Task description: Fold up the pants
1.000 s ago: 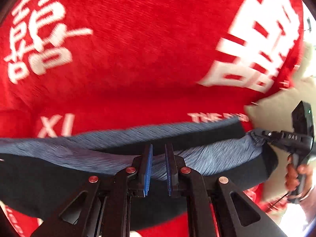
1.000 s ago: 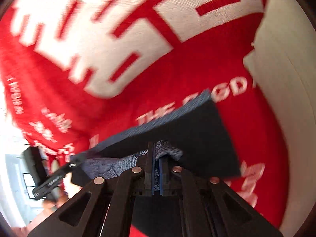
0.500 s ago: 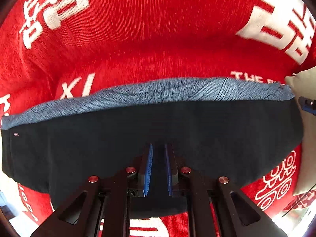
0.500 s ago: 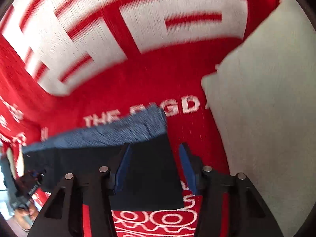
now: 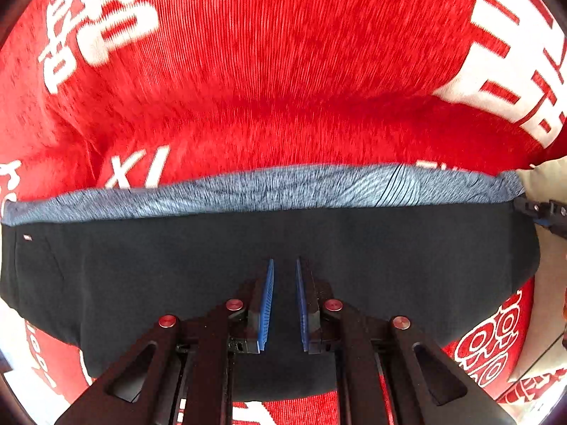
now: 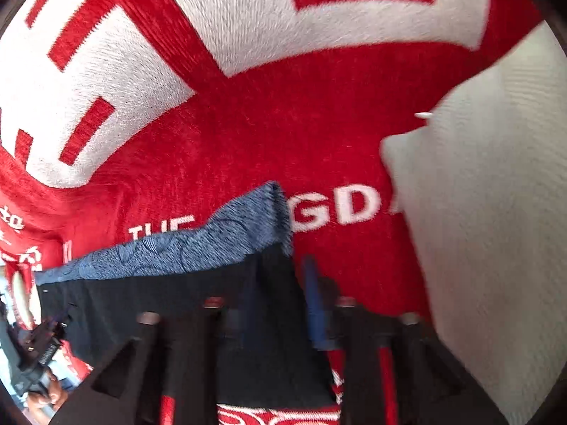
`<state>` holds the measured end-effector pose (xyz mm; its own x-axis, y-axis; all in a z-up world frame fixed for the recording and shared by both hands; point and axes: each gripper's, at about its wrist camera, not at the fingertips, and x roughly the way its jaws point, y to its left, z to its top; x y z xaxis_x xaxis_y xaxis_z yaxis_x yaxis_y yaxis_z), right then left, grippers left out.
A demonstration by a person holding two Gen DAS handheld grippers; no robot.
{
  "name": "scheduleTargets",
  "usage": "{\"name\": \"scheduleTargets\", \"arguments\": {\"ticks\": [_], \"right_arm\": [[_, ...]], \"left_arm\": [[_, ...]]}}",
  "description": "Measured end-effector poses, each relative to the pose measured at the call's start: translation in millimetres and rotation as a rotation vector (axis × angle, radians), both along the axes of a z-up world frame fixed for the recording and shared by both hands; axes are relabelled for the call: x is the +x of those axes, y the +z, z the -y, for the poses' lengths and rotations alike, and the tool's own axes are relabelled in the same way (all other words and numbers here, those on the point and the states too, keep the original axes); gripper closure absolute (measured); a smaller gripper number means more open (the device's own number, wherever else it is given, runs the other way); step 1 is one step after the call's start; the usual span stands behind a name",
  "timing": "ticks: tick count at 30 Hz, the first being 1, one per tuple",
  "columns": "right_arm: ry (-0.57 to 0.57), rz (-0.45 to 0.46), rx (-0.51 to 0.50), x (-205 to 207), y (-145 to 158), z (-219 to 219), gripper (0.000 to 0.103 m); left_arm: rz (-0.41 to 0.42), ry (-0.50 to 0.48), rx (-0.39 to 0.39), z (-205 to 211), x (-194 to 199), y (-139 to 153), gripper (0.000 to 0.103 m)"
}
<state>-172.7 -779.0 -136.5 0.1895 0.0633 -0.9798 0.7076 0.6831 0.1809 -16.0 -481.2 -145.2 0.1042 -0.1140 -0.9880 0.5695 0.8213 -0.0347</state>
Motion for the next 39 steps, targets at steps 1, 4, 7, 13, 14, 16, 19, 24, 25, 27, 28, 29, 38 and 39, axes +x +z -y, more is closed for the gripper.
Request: {"name": "scheduleTargets", "arguments": {"ticks": [1,4,7,13,14,16,19,24,25,27,28,29,38,39], "right_arm": [[0.008,0.004,-0.054,-3.6,10.7,-6.1,0.058],[0.116,0.088,-0.148,0.1,38.6,-36.8,0.062],[0.252,0.104,-0.104,27.6,27.9,-67.9,0.069],[0.152,0.044,-0.142,33.4,-18.3,-44.7,0.082],[0.107,0.048,-0.120,27.6,-14.0,-39.1,0.082],[0.092,0.047,-0.106,20.9,-4.3,-39.6,0.069],[0.125,0.037,-0.106,7.3,11.9,-61.5,0.054],[0.167,0.066,-0.061,-12.3,21.7,-124.0,0.053],[0.164,0.067,-0.044,-16.1,20.4,-132.4,0.053],[0.154,0.063,-0.019,-23.6,17.8,-147.8,0.053],[0.152,0.059,-0.010,-23.6,17.6,-154.4,0.053],[0.152,0.054,0.000,-26.6,16.5,-163.1,0.053],[0.214,0.037,0.004,-18.2,8.6,-214.4,0.053],[0.220,0.038,0.005,4.6,10.4,-216.4,0.053]], "left_arm": [[0.012,-0.009,0.001,1.5,0.2,1.9,0.089],[0.022,-0.022,0.013,10.5,1.7,-3.8,0.089],[0.007,-0.010,0.016,26.9,4.3,-24.0,0.089],[0.063,-0.025,0.025,41.2,4.4,-30.3,0.089],[0.051,-0.023,0.014,38.8,5.6,-28.4,0.088],[0.025,-0.012,0.009,29.6,12.6,-25.6,0.088],[0.050,0.018,-0.008,9.0,18.6,-11.0,0.007],[0.075,0.051,-0.033,-24.0,14.5,15.9,0.000],[0.072,0.054,-0.012,-31.6,13.3,16.3,0.000],[0.062,0.058,0.018,-42.2,9.8,13.6,0.000],[0.051,0.063,0.028,-48.1,9.8,10.4,0.000],[0.043,0.071,0.040,-55.3,7.3,8.2,0.000],[0.108,0.208,0.077,-151.2,53.7,18.4,0.000],[0.129,0.225,0.079,-162.8,68.2,19.5,0.000]]}}
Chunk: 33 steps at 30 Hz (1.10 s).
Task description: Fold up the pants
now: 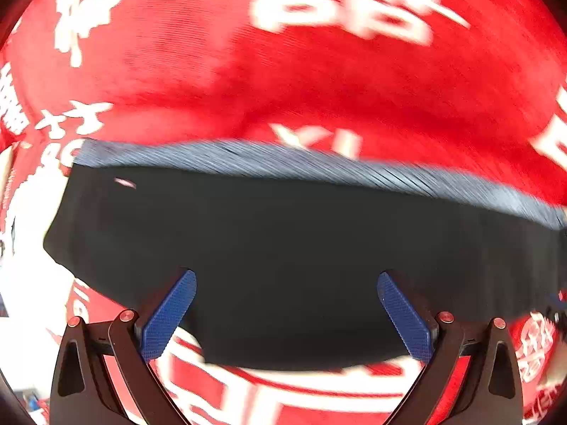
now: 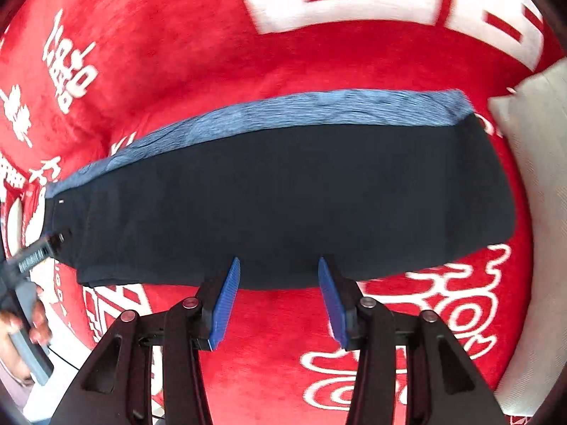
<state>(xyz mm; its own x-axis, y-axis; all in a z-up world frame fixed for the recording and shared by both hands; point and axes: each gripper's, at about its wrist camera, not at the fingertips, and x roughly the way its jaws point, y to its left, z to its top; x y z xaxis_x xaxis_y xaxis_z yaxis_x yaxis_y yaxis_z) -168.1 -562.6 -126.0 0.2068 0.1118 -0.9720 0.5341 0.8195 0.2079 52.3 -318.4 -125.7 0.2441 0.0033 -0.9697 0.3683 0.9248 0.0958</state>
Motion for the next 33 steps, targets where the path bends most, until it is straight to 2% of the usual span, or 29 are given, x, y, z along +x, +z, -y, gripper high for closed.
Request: {"name": "scheduleTargets", "arguments": {"ticks": [6,10,14,16,17,20,23,26,27,28,30,31,33], "right_arm": [[0.060,0.049,-0.004,79.7,0.0,-60.9,0.053],[0.104,0.070,-0.014,131.1,-20.9,-105.8,0.053],[0.092,0.020,-0.025,144.7,-47.6,-127.7,0.053],[0.102,0.013,-0.082,140.6,-43.3,-134.0,0.051],[0.100,-0.003,-0.097,140.8,-41.3,-136.7,0.051],[0.101,0.001,-0.092,148.3,-32.2,-150.5,0.051],[0.153,0.041,-0.107,151.3,-16.4,-175.0,0.051],[0.205,0.046,-0.072,155.7,-23.4,-197.2,0.048],[0.226,0.010,-0.074,155.6,-35.1,-203.1,0.049],[0.232,-0.030,-0.078,151.6,-47.3,-203.8,0.049],[0.207,0.023,-0.070,138.7,-38.3,-198.5,0.048],[0.178,0.035,-0.028,131.9,-32.0,-194.5,0.048],[0.108,0.106,0.157,110.3,-19.4,-187.4,0.048]], "left_arm": [[0.099,0.039,0.068,-52.2,84.1,-17.2,0.000],[0.181,0.073,0.149,-92.1,139.9,-46.6,0.000],[0.165,0.143,0.254,-137.6,185.9,-84.2,0.000],[0.149,0.196,0.216,-161.2,201.7,-85.3,0.000],[0.139,0.216,0.222,-168.1,206.2,-81.5,0.000],[0.137,0.171,0.159,-182.8,196.7,-55.5,0.000],[0.123,0.068,0.114,-196.0,159.8,-35.4,0.000],[0.094,0.008,0.184,-209.3,135.2,-58.3,0.000],[0.104,-0.013,0.172,-217.7,128.4,-70.0,0.000],[0.155,-0.008,0.100,-227.0,124.3,-69.3,0.000],[0.143,0.016,0.060,-231.3,125.1,-69.6,0.000],[0.136,0.024,0.063,-230.3,125.6,-68.8,0.000],[0.154,0.015,0.076,-227.3,123.2,-68.9,0.000]]}}
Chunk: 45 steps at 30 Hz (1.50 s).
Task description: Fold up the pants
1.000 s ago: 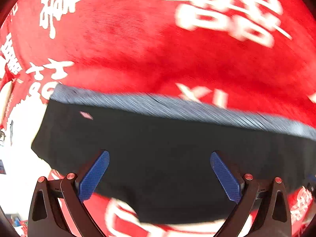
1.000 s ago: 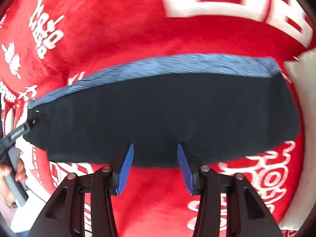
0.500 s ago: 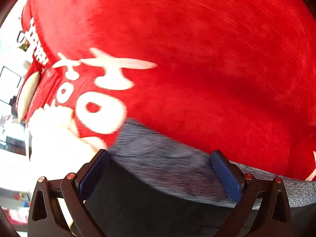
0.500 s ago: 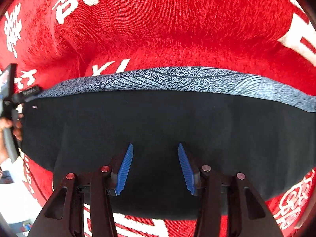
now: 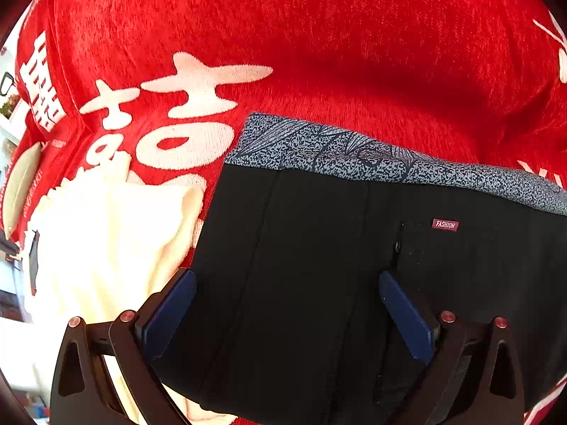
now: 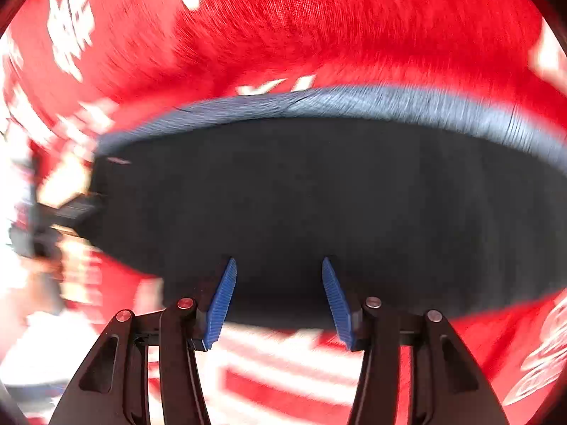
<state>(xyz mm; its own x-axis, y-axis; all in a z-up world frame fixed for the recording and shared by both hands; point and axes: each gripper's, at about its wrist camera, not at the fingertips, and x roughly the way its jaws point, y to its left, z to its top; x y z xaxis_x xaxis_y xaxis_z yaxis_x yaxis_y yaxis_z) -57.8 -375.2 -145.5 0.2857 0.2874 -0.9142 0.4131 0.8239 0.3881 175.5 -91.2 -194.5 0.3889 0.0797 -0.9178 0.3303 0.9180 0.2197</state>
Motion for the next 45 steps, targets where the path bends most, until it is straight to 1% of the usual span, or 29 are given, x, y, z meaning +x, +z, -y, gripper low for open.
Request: {"name": "scheduleTargets", "arguments": {"ticks": [3,5,6,9,12,14,15,17,18,19,20,22,23,25,27,28,29,30,31,33,35,37,39,40,41,42,43,44,45], "right_arm": [[-0.049,0.012,0.236,-10.6,-9.2,-15.5,0.048],[-0.078,0.006,0.324,-15.2,-19.9,-28.2,0.048],[-0.082,0.000,0.338,-6.2,-35.9,-37.6,0.048],[-0.106,0.000,0.383,2.3,-58.5,-55.9,0.048],[-0.153,0.023,0.412,7.1,-70.4,-58.9,0.048],[-0.195,0.028,0.426,5.2,-71.4,-55.9,0.048],[-0.222,0.023,0.438,4.6,-74.6,-54.5,0.052],[-0.280,-0.005,0.465,3.6,-79.3,-50.6,0.087],[-0.305,-0.025,0.466,3.5,-79.7,-47.0,0.095],[-0.322,-0.013,0.478,4.6,-73.3,-43.0,0.096],[-0.315,0.015,0.469,8.0,-61.8,-42.8,0.096],[-0.221,0.108,0.359,12.1,-19.5,-46.2,0.096],[-0.196,0.113,0.338,9.5,-11.2,-48.7,0.096],[-0.185,0.056,0.315,3.3,-22.8,-52.1,0.096],[-0.185,-0.066,0.269,-5.2,-53.5,-55.1,0.096],[-0.194,-0.101,0.298,-10.6,-63.5,-53.7,0.096],[-0.226,-0.117,0.357,-20.1,-68.2,-48.9,0.095],[-0.230,-0.134,0.342,-27.0,-64.6,-45.1,0.090],[-0.215,-0.135,0.325,-31.9,-58.8,-41.2,0.089],[-0.176,-0.091,0.277,-42.2,-34.6,-26.7,0.089],[-0.158,-0.054,0.165,-42.0,-10.3,-9.5,0.089],[-0.154,-0.018,0.042,-29.1,5.5,9.5,0.089],[-0.149,-0.009,-0.036,-13.8,7.3,25.7,0.089],[-0.144,-0.005,-0.067,-5.5,5.1,31.7,0.087],[-0.127,-0.013,-0.099,2.3,-1.0,36.3,0.083],[-0.115,-0.039,-0.126,5.8,-8.9,41.6,0.070],[-0.115,-0.075,-0.146,10.3,-17.0,45.3,0.067],[-0.127,-0.097,-0.144,7.8,-25.6,52.2,0.068],[-0.158,-0.068,-0.098,-1.2,-29.0,64.7,0.070]], "left_arm": [[0.013,0.010,0.005,0.7,0.2,-1.3,0.000],[0.006,0.022,0.002,0.1,1.8,-1.7,0.000],[0.004,0.023,0.000,0.2,1.3,-1.6,0.000],[-0.002,0.018,-0.008,0.3,1.7,-1.7,0.000],[-0.002,0.014,-0.014,-1.9,3.9,-3.1,0.000],[-0.002,0.018,-0.018,-2.3,4.5,-3.4,0.000],[-0.004,0.023,-0.022,-2.9,5.0,-3.9,0.000],[-0.017,0.027,-0.021,-3.1,6.7,-3.2,0.000],[-0.026,0.023,-0.010,-1.5,8.2,-1.9,0.000],[-0.037,0.015,0.008,1.0,9.6,0.3,0.000],[-0.042,0.002,0.023,3.3,10.4,2.2,0.000],[-0.028,-0.053,0.049,6.7,8.2,4.2,0.000],[-0.017,-0.078,0.052,6.6,6.4,3.0,0.000],[-0.010,-0.092,0.039,4.7,5.6,-0.7,0.000],[-0.030,-0.071,0.031,3.7,8.8,0.2,0.000],[-0.037,-0.065,0.034,4.0,9.5,1.8,0.000],[-0.047,-0.060,0.040,4.7,9.9,4.6,0.000],[-0.069,-0.052,0.043,6.1,9.7,8.8,0.000],[-0.082,-0.048,0.033,7.7,9.1,12.7,0.000],[-0.077,-0.072,-0.025,16.5,5.2,25.2,0.000],[-0.062,-0.100,-0.034,32.4,3.5,28.8,0.000],[-0.063,-0.116,-0.024,53.1,6.0,21.4,0.000],[-0.061,-0.119,0.033,71.6,11.0,5.8,0.000],[-0.061,-0.116,0.066,76.8,13.6,-3.3,0.000],[-0.052,-0.113,0.069,78.8,15.7,-9.6,0.000],[-0.033,-0.112,0.054,79.5,17.5,-9.3,0.000],[-0.029,-0.113,0.050,79.4,18.8,-10.0,0.000],[-0.031,-0.116,0.050,79.1,19.0,-9.9,0.000],[-0.034,-0.120,0.053,78.5,18.7,-8.3,0.000]]}}
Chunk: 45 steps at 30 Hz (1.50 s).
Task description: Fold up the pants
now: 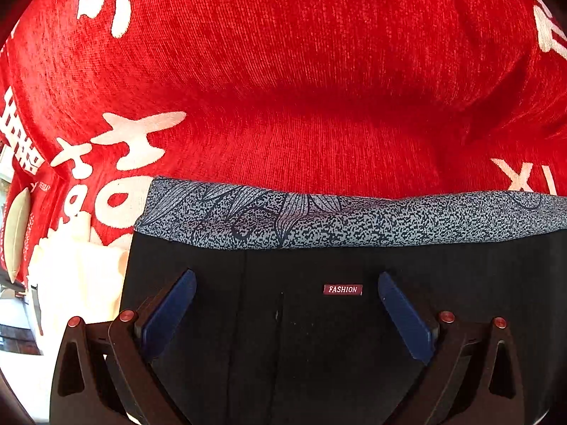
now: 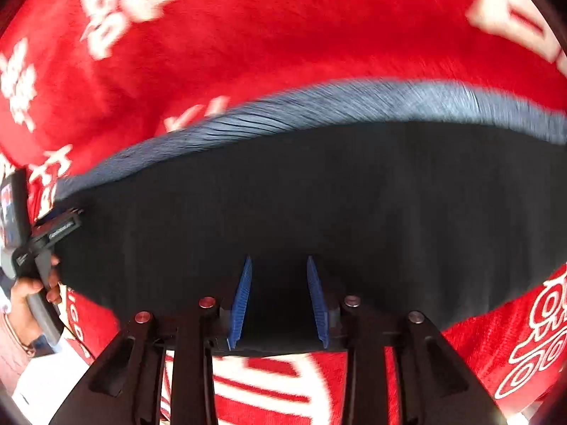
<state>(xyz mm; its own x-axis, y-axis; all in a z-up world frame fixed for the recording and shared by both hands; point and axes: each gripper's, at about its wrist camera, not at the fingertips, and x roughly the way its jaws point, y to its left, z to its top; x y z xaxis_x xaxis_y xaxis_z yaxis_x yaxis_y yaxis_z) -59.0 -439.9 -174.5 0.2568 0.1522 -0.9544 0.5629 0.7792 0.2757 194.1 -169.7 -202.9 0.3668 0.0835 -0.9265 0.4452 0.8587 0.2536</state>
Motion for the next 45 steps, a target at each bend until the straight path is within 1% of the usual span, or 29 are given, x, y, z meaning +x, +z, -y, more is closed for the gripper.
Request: {"name": "scheduleTargets", "arguments": {"ticks": [1,3,4,5,7,9,12,16,18,21,22,23,26,27,29,30,31,33,35,37,39,40,43,44,45], "right_arm": [[-0.032,0.029,0.016,-7.8,2.1,9.8,0.070],[-0.096,0.028,-0.052,-26.9,11.2,29.2,0.068],[-0.144,-0.009,-0.109,-39.0,15.2,41.1,0.067],[-0.181,-0.037,-0.138,-48.2,17.0,50.0,0.067],[-0.290,-0.032,-0.093,-78.0,20.4,77.1,0.067],[-0.350,-0.015,-0.062,-101.8,27.4,94.7,0.067],[-0.373,-0.018,-0.099,-121.0,41.6,106.1,0.066],[-0.435,-0.007,-0.147,-146.5,50.9,131.6,0.066],[-0.431,0.004,-0.164,-149.5,54.2,149.4,0.066],[-0.375,0.029,-0.205,-133.0,55.8,171.9,0.066],[-0.353,0.042,-0.208,-123.6,54.7,179.2,0.066],[-0.329,0.065,-0.190,-110.9,52.2,187.0,0.066],[-0.244,0.127,-0.121,-73.1,42.2,196.5,0.066],[-0.199,0.145,-0.099,-57.4,36.7,194.7,0.066],[-0.142,0.148,-0.070,-36.5,24.1,193.2,0.066],[-0.125,0.131,-0.068,-28.7,15.2,195.3,0.067],[-0.122,0.113,-0.096,-26.1,10.1,200.3,0.069],[-0.163,0.090,-0.169,-34.8,9.5,218.2,0.069],[-0.251,0.052,-0.218,-54.5,17.0,240.3,0.069],[-0.322,0.037,-0.240,-86.5,32.4,259.6,0.069],[-0.358,0.023,-0.281,-120.4,46.3,264.6,0.069],[-0.374,0.013,-0.285,-137.5,48.2,265.1,0.069],[-0.388,-0.026,-0.274,-167.1,31.2,271.7,0.070],[-0.408,-0.021,-0.297,-173.0,28.8,275.1,0.064],[-0.443,-0.039,-0.306,-175.1,28.6,279.9,0.047]], "left_arm": [[-0.005,-0.002,0.009,-0.3,-0.4,1.2,0.000],[-0.022,0.008,0.041,1.2,-3.9,6.0,0.000],[-0.029,0.009,0.056,3.2,-6.2,8.4,0.000],[-0.036,0.003,0.062,6.7,-11.2,12.8,0.000],[-0.037,-0.040,0.028,20.2,-30.7,29.4,0.000],[-0.038,-0.090,0.001,38.4,-52.3,41.8,0.000],[-0.055,-0.174,-0.047,78.7,-90.3,55.5,0.000],[-0.137,-0.207,-0.138,128.8,-125.7,56.5,0.000],[-0.139,-0.215,-0.165,157.6,-142.0,53.5,0.000],[-0.132,-0.198,-0.186,196.9,-162.9,44.0,0.000],[-0.138,-0.191,-0.178,204.9,-166.9,38.4,0.000],[-0.148,-0.183,-0.162,211.1,-169.6,31.0,0.000],[-0.177,-0.147,-0.113,220.9,-183.9,7.7,0.000],[-0.162,-0.125,-0.142,217.5,-185.0,8.2,0.000],[-0.165,-0.098,-0.165,212.9,-185.2,7.9,0.000],[-0.162,-0.094,-0.165,212.5,-185.5,8.5,0.000],[-0.157,-0.094,-0.160,213.1,-186.1,8.8,0.000],[-0.147,-0.094,-0.150,215.1,-188.1,9.1,0.000],[-0.148,-0.093,-0.148,215.4,-188.1,10.2,0.000],[-0.152,-0.090,-0.148,216.9,-188.5,11.3,0.000],[-0.146,-0.098,-0.146,217.9,-189.0,11.9,0.000],[-0.141,-0.104,-0.147,218.5,-189.2,12.1,0.000],[-0.125,-0.123,-0.150,221.3,-198.6,12.7,0.000],[-0.125,-0.125,-0.148,221.1,-198.5,12.5,0.000],[-0.128,-0.125,-0.144,221.6,-198.8,13.1,0.000]]}}
